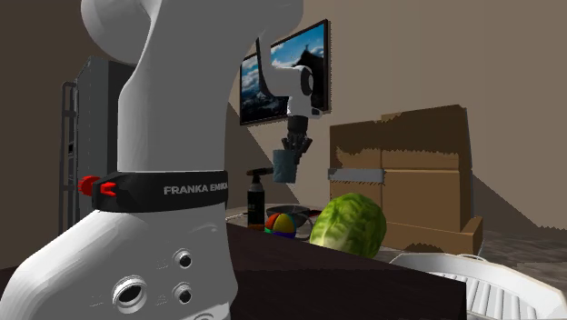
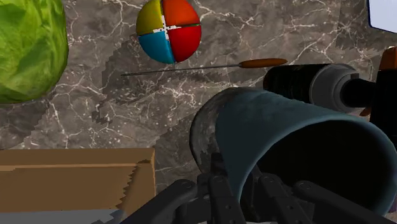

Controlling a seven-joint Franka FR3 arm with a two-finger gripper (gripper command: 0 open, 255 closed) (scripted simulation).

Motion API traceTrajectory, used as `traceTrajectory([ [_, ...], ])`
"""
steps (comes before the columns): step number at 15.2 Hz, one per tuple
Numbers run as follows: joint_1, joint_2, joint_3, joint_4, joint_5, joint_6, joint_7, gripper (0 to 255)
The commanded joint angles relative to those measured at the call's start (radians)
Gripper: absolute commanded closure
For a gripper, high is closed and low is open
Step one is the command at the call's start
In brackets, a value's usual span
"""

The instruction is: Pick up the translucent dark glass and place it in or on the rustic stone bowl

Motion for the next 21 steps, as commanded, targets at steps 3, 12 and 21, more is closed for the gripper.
traceTrajectory([
  [3,0.029,0.166,-0.011,0.263,-0.025,-0.097,0.016,255],
  [12,0.032,0.223,-0.017,0.231,-0.033,-0.008,0.015,255],
  [21,0.037,0.293,-0.024,0.22,-0.041,0.072,0.014,255],
])
